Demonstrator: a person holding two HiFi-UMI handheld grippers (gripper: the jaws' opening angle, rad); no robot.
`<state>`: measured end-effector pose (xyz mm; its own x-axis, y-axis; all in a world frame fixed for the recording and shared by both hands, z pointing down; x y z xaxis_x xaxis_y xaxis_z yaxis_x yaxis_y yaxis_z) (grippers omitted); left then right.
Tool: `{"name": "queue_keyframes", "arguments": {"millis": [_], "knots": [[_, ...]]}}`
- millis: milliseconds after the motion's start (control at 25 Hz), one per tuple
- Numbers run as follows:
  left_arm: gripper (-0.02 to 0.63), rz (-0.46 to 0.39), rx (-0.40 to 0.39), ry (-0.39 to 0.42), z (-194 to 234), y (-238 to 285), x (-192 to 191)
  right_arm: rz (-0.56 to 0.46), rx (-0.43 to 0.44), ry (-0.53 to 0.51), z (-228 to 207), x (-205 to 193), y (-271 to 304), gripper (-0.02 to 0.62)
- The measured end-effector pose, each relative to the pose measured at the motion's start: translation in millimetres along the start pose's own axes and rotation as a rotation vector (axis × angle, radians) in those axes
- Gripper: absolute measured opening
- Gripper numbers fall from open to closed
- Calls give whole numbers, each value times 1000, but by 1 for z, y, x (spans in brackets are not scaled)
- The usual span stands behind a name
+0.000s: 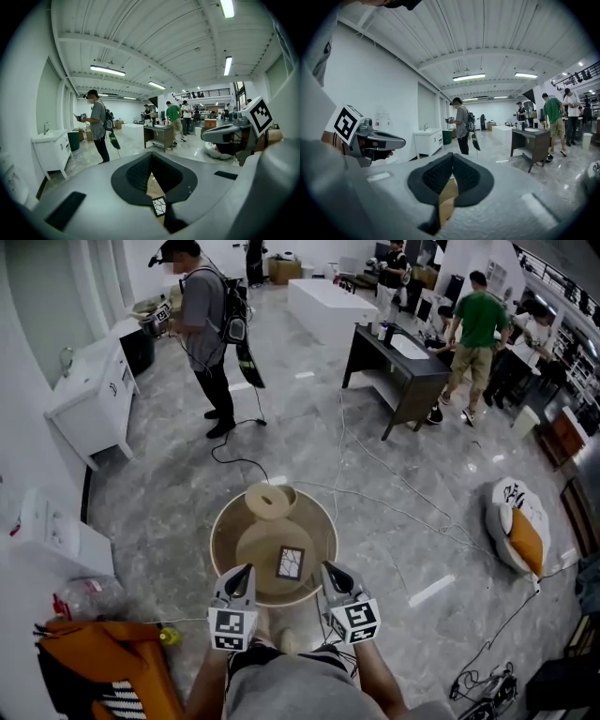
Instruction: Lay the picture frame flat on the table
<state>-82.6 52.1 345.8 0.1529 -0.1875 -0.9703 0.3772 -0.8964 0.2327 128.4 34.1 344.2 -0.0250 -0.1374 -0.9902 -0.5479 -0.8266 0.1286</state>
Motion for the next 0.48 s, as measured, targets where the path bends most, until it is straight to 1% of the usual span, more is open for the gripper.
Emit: {"name": "queue_keyframes", "arguments": {"millis": [160, 280, 480], "knots": [[17, -10, 2, -1, -6, -22, -3, -10, 5, -18, 16, 0, -17, 0], [17, -15, 1, 7, -12, -36, -6, -16, -9, -27, 24, -4, -30, 0], [17, -25, -5, 5, -15, -50, -4, -20, -8, -17, 32, -6, -40, 0]]}}
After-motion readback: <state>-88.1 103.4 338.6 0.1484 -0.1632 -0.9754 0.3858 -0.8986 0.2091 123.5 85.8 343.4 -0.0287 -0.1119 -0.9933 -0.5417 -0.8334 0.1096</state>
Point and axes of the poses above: the fingertips, and each gripper's own axes: y forward along the fingers, z to its left, x out of its top, the point moved 5 cm from there along -y, backward along the fingers, and after that the axes turned 5 degrees about -z, right-handed, at the moved point
